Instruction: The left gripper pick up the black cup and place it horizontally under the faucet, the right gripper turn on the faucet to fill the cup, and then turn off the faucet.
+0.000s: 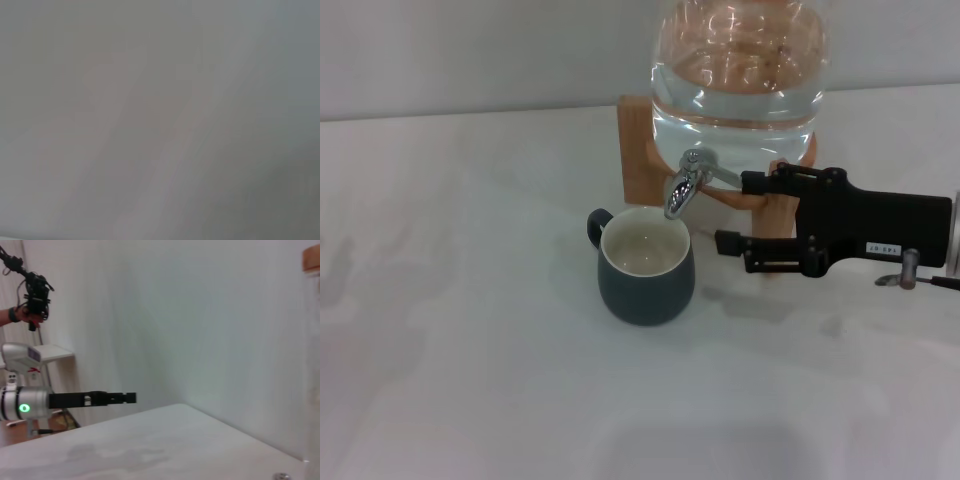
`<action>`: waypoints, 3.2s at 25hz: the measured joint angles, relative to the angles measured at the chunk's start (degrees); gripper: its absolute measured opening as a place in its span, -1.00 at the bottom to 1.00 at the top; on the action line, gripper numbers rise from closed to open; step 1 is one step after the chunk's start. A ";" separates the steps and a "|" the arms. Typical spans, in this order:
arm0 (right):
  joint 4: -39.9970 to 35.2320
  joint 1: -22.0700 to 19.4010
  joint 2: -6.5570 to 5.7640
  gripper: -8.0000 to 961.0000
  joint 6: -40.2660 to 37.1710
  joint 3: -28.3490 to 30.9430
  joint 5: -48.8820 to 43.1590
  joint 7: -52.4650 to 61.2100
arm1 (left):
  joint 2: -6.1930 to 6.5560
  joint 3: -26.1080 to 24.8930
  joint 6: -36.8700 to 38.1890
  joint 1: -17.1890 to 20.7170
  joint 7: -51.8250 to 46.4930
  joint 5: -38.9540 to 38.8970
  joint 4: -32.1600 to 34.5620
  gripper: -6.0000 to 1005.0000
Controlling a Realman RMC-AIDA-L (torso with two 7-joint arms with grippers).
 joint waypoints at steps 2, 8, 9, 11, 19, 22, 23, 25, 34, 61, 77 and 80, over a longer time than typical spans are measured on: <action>-0.07 0.08 0.01 0.75 0.23 -0.66 0.26 0.05 | 0.02 0.00 0.11 -0.02 -0.01 0.00 0.00 -0.16; -2.01 0.18 0.01 0.75 1.44 -2.57 0.61 0.11 | 0.06 0.00 0.66 0.03 -0.04 0.00 0.01 -0.16; -2.25 0.13 0.00 0.75 1.76 -2.64 0.66 0.11 | 0.06 0.00 0.74 0.04 -0.04 0.00 0.01 -0.16; -2.65 0.08 -0.02 0.75 2.48 -2.79 0.84 0.15 | 0.08 0.00 0.98 0.05 -0.04 0.00 0.00 -0.16; -3.06 -0.98 -0.16 0.75 3.33 1.47 0.95 0.89 | 0.19 0.00 1.13 0.14 -0.04 0.02 0.09 -0.15; -3.21 -2.04 -0.22 0.75 7.05 5.42 0.99 1.18 | 0.19 0.00 1.44 0.16 -0.04 0.02 0.10 -0.15; -3.23 -2.22 -0.22 0.75 8.32 6.36 1.04 1.29 | 0.20 0.00 1.57 0.13 -0.04 0.02 0.13 -0.15; -3.19 -2.34 -0.22 0.75 10.54 7.81 1.20 1.61 | 0.23 0.00 1.75 0.00 -0.04 0.06 0.16 -0.15; -2.06 -2.01 -0.17 0.75 16.75 8.11 0.84 2.33 | 0.26 0.08 1.76 -0.44 -0.17 0.23 0.18 -0.15; -1.62 -0.40 0.14 0.75 2.77 -5.30 2.06 1.65 | 0.00 0.08 -0.85 -0.41 -2.53 0.12 2.23 -0.15; -1.04 -0.03 0.13 0.75 0.41 -5.13 2.97 1.51 | -0.01 0.84 -1.12 -0.25 -2.50 0.38 2.25 -0.15; -0.92 -0.05 0.14 0.75 -0.02 -5.14 2.97 1.51 | -0.01 0.86 -1.18 -0.23 -2.50 0.38 2.33 -0.14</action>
